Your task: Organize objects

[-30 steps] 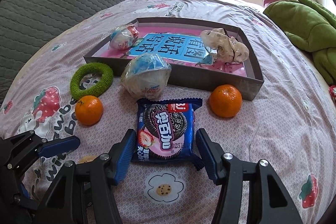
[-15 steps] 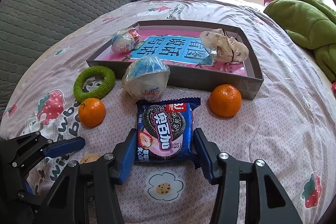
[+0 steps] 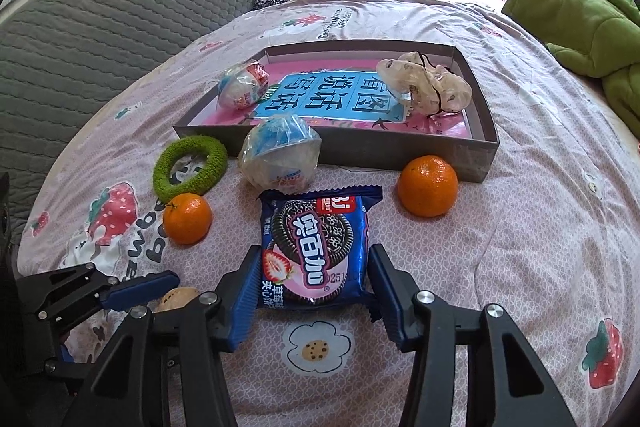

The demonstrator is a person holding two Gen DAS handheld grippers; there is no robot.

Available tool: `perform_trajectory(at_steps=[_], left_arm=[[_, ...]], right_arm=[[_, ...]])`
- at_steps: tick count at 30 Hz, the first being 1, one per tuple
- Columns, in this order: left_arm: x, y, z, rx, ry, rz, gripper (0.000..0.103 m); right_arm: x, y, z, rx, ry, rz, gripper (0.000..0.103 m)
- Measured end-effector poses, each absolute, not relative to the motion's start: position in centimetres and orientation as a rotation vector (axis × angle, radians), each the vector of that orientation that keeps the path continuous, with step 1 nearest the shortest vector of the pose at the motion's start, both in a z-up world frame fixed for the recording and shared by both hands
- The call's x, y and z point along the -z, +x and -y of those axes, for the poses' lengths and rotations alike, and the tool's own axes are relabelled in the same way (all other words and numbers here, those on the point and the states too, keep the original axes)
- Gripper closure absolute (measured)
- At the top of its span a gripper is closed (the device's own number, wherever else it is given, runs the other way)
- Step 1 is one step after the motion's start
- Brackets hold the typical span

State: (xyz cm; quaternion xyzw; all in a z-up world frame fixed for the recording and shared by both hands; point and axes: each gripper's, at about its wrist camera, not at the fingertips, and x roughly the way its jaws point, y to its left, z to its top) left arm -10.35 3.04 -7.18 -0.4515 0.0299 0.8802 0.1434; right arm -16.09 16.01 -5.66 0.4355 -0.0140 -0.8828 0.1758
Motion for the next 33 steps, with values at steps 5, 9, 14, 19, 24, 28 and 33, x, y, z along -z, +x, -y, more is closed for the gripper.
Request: perform_trajectory(at_steps=[5,9,14,19,24,28,33], left_arm=[[7.0,-10.3,-2.8,-2.534,-1.294,-0.067,0.071],[6.8,-10.2,-2.6,-2.537,-1.282,-0.057,0.071],[6.3,-10.1,-2.3,-2.559,-1.258,-0.064,0.071],[5.9,-10.0,-2.0,-2.578,-1.243,-0.069,0.071],[5.4,-9.7,-1.9,-2.597,-1.222,-0.086,0.071],[4.7,-9.5,-1.8,-2.625,-1.193,-0.108,0.071],[3.8,-9.3,-1.5,-2.643,-1.168,-0.107,0.071]], right_arm=[[5.6,-16.1,-16.2,2.501,1.236,0.050,0.051],[5.4,-16.0,-16.3,2.503,1.229,0.054,0.051],[5.2,-15.8,-16.3,2.505,1.216,0.053,0.051],[4.9,-15.6,-16.4,2.505,1.204,0.056,0.051],[4.4,-15.3,-16.4,2.505,1.189,0.064,0.051],[3.8,-14.9,-16.4,2.504,1.170,0.078,0.051],[2.8,-14.2,-16.4,2.514,1.131,0.091,0.051]])
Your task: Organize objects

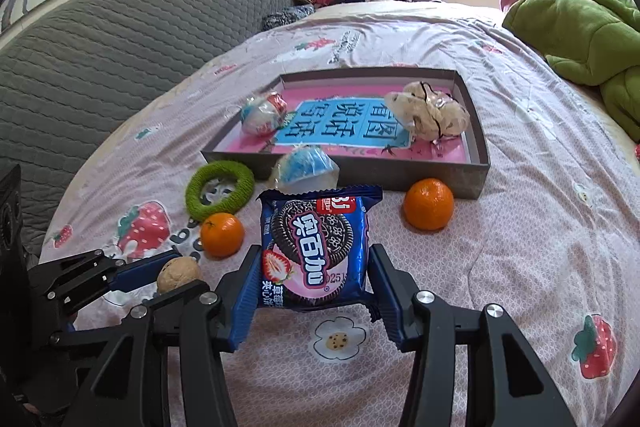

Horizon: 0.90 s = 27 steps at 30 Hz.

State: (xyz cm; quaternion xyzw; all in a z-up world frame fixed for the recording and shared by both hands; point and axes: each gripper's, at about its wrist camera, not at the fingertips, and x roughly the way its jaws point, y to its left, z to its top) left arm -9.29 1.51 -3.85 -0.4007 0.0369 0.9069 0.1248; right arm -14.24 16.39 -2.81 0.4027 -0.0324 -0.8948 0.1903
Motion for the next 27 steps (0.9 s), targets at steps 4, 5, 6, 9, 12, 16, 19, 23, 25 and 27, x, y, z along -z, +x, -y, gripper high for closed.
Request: perform_trajectory(at_steps=[4,5,6,9,12,16,19,23,25,27], left_arm=[[2.8,-9.3,-1.1,-2.661,-1.138,-0.086,0.071],[2.5,-9.3,-1.0,-2.665,-1.131,-0.084,0.071],[2.1,-9.3,-0.8,-2.673,-1.119,-0.082,0.071],[1.2,-9.5,-0.6,-2.688,-1.094,-0.074,0.071],[0.3,-9.9,-0.5,-2.707,-1.062,-0.076,0.071],[-0.6,-10.5,-0.6,-2.719,-1.028,-0.093,0.071],[-1.3,-11.2,-0.7,-2.725,-1.003,-0.111,0.071],[-1.8,-12.2,-0.9,-2.730,-0.986,-0.126,0.071],[-2.3,-12.7,-1.0,-2.728,-0.974,-0.129,0.071],[-2.8,-13.1,-1.1,-2.735,-0.954,-0.141,0.071]], right_arm=[[1.7,-13.6,-16.6,2.540,1.090,0.089,0.051],[1.4,-13.5,-16.7,2.547,1.076,0.091,0.051],[1.1,-13.4,-16.7,2.553,1.065,0.092,0.051],[0.4,-13.3,-16.8,2.565,1.038,0.088,0.051],[-0.2,-13.1,-16.8,2.574,1.013,0.085,0.051],[-1.0,-13.1,-16.7,2.584,0.984,0.081,0.051],[-1.8,-13.3,-16.7,2.595,0.958,0.071,0.051],[-2.8,-13.9,-16.9,2.606,0.932,0.069,0.051],[-3.4,-14.2,-17.1,2.618,0.913,0.070,0.051],[-4.1,-14.5,-17.4,2.633,0.891,0.067,0.051]])
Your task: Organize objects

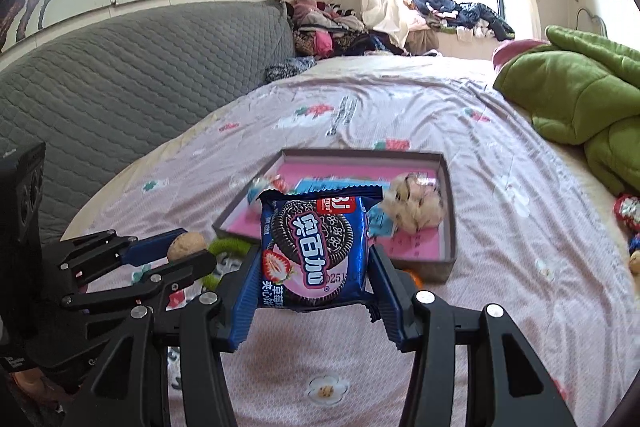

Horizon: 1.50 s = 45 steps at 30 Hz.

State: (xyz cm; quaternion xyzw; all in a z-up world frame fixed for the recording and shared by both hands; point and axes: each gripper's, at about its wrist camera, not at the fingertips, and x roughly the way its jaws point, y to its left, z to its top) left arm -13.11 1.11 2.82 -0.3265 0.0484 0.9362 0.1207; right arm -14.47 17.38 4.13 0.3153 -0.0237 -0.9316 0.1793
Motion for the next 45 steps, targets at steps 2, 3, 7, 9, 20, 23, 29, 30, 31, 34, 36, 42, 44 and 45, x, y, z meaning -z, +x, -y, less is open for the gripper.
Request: perform_trajectory(at_steps=[2,3,7,9,20,23,29,30,31,34,36,42,44,45], left_arm=[[-3.3,-13.5,-1.2,-2.738,-0.938,-0.140,0.071],[-3.6,-13.7,-1.1,-2.744,-0.923,-0.138,0.071],[-4.5,-14.4,-1.2,-2.753,-0.892,-0.124,0.071],[-4.8,-14.7,-1.2,-2.760,-0.876,-0.128,0.071],[-4.4,-16.1,-1.2,-2.774,-0.870,-0.135,0.071],[-4.2,-16.6,-1.1,-2.780,-0.874,-0.132,0.071],[-4.1,-17.4,-1.0,-2.794,-0.877,-0.130,0.071],[-4.1,-17.5,-1.0,-2.796,-0.877,-0.130,0.071],[-4.2,-17.6,-0.9,-2.801,-0.877,-0.130,0.071],[-4.4,-17.9,-0.8,-2.811,-0.879,-0.127,0.071],[-4.7,-18.1,-0.9,-2.814,-0.881,-0.122,0.071],[-5.4,-18.6,-1.7,-2.828,-0.864,-0.132,0.071],[-5.6,-19.0,-1.9,-2.832,-0.866,-0.132,0.071],[-5.7,-19.3,-2.0,-2.832,-0.867,-0.131,0.071]], right_arm=[[-4.9,-14.7,-17.7,2.648,0.865,0.063,0.051],[-5.2,-14.7,-17.8,2.654,0.854,0.064,0.051],[-6.0,-14.9,-18.4,2.674,0.832,0.069,0.051],[-6.1,-15.1,-18.5,2.685,0.830,0.069,0.051],[-7.2,-16.7,-18.8,2.704,0.794,0.065,0.051],[-7.6,-17.1,-18.6,2.710,0.777,0.053,0.051],[-8.2,-17.6,-18.2,2.706,0.748,0.037,0.051],[-8.3,-17.7,-18.1,2.704,0.745,0.034,0.051],[-8.3,-17.7,-18.0,2.702,0.743,0.032,0.051],[-8.5,-18.0,-17.9,2.694,0.733,0.025,0.051],[-8.7,-18.1,-17.8,2.690,0.726,0.022,0.051],[-9.1,-18.3,-17.8,2.681,0.705,0.016,0.051],[-9.1,-18.5,-18.0,2.685,0.708,0.021,0.051],[-9.1,-18.6,-18.0,2.684,0.710,0.022,0.051]])
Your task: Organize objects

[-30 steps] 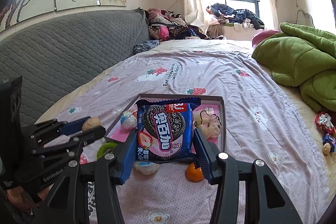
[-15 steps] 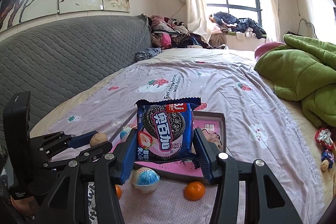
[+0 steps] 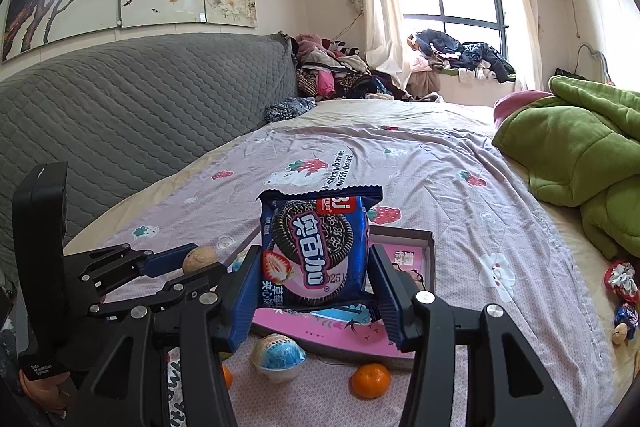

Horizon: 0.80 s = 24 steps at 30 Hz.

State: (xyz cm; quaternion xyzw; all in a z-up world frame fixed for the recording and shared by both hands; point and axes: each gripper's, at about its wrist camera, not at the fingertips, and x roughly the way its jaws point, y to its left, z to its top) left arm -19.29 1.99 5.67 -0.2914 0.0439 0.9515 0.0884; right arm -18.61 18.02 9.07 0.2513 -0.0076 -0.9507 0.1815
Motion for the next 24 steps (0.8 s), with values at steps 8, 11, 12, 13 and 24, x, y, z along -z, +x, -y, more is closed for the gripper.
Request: perform_trajectory(at_steps=[8,11,12,13,24], left_arm=[[-6.9,-20.9,-1.7,-2.868,-0.874,-0.125,0.071],[-7.6,-21.6,-1.3,-2.887,-0.881,-0.129,0.071],[-7.7,-21.8,-1.1,-2.892,-0.884,-0.124,0.071],[-7.9,-22.1,-0.9,-2.899,-0.887,-0.119,0.071],[-7.5,-24.9,-0.2,-2.917,-0.957,-0.109,0.071]], right_arm=[[-9.6,-19.3,-18.9,2.700,0.692,0.039,0.051],[-9.8,-19.7,-19.2,2.704,0.689,0.047,0.051],[-9.9,-19.9,-19.3,2.703,0.686,0.051,0.051],[-9.9,-20.1,-19.4,2.704,0.684,0.053,0.051],[-9.6,-22.0,-19.6,2.710,0.679,0.031,0.051]])
